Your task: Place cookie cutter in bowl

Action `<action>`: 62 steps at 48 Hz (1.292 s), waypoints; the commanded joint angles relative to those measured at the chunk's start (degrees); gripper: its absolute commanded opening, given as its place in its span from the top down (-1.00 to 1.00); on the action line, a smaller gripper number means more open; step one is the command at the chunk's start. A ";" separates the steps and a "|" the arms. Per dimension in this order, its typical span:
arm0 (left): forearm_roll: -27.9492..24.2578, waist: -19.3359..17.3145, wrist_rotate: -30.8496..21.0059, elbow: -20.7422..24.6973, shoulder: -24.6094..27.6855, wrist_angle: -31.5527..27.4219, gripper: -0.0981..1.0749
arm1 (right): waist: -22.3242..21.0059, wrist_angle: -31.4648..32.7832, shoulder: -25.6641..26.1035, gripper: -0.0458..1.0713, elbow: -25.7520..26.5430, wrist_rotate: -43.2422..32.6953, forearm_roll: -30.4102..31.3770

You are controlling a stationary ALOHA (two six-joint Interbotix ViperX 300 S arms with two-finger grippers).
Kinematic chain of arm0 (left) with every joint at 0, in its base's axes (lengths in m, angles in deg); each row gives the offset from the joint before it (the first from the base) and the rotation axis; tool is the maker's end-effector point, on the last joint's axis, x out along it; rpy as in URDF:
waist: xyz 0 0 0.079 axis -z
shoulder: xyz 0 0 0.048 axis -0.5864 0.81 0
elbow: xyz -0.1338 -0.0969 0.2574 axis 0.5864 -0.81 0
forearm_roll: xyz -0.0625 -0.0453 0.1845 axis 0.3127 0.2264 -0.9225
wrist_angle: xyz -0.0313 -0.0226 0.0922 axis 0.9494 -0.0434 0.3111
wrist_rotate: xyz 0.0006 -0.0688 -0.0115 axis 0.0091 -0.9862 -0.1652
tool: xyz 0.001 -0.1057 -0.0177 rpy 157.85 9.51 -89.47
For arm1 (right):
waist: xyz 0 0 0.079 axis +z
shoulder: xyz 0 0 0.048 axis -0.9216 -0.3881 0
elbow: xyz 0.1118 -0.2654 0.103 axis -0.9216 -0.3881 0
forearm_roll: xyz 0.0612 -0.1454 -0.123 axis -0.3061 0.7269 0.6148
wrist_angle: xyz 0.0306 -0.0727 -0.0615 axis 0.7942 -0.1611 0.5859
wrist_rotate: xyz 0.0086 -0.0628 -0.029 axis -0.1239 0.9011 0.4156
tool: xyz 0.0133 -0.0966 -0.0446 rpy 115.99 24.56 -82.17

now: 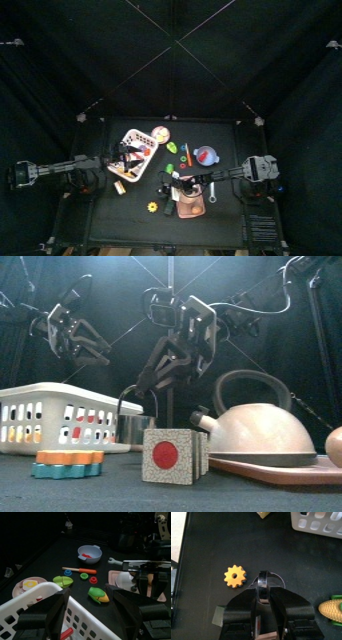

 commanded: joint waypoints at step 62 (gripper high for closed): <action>0.09 -0.62 0.00 0.00 0.09 0.53 -0.75 | -25.93 13.62 46.14 -0.15 -40.08 0.00 -16.96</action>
